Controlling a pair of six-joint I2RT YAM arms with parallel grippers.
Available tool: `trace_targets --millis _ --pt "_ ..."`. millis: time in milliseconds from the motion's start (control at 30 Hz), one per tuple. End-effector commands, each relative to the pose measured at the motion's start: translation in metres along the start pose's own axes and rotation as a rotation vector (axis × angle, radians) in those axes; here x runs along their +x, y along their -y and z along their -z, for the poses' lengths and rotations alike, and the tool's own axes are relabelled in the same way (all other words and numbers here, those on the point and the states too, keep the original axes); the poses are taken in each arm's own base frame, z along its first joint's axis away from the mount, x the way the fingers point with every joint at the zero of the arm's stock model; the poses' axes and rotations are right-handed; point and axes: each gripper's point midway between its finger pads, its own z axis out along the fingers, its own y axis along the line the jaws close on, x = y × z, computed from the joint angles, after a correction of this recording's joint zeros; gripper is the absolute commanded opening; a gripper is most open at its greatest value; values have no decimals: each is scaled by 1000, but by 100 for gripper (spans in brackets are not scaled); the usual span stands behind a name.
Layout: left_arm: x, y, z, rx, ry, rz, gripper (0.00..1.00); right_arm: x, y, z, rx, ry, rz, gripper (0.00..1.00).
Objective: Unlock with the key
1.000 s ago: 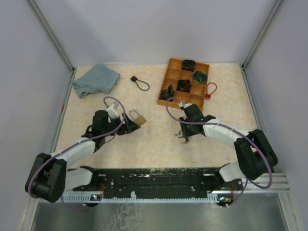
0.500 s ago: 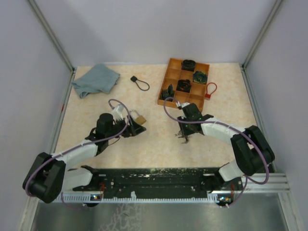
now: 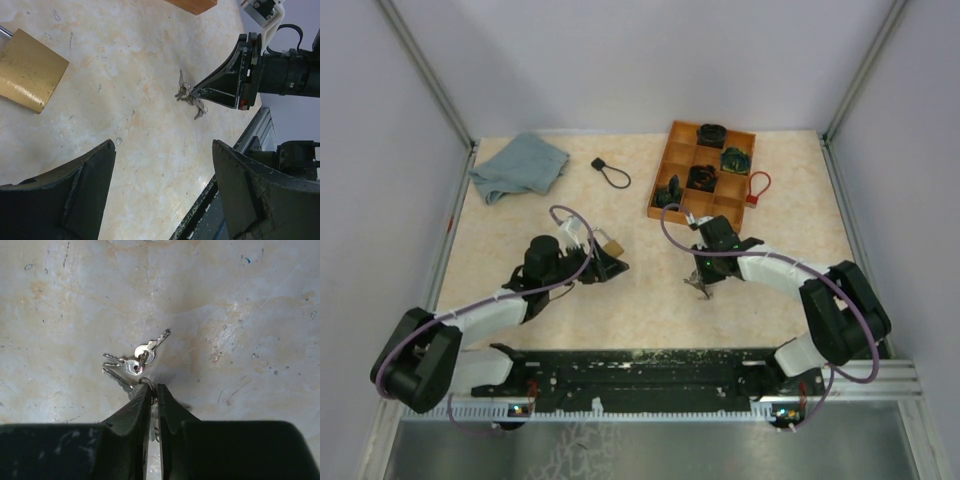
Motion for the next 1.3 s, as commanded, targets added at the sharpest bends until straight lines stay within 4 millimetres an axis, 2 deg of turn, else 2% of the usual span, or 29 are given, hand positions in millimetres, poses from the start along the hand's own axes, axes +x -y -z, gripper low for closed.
trace_targets --millis 0,67,233,400,633,800,933,1000,1133,1267 --pt "-7 17 -6 66 18 -13 84 -22 -9 11 -20 69 3 4" --pt "-8 18 -8 72 21 -11 84 -22 -9 15 -18 84 0 0" --pt "-7 19 -15 89 16 -9 84 -40 -12 39 -32 181 3 0" --pt "-14 22 -21 118 43 -28 84 -63 -25 57 -93 297 18 0" --pt "-25 30 -21 174 106 -103 84 -93 -65 64 -228 419 63 0" --pt "-24 39 -18 242 128 -159 84 -109 -96 69 -352 504 74 0" --pt "-22 43 -17 305 157 -201 82 -123 -104 71 -382 565 65 0" --pt "-18 41 -16 315 148 -214 82 -126 -109 65 -399 545 49 0" --pt "-11 37 -12 313 132 -264 81 -122 -133 52 -434 478 63 0" --pt "-3 39 -9 340 110 -293 79 -124 -157 62 -467 488 106 0"
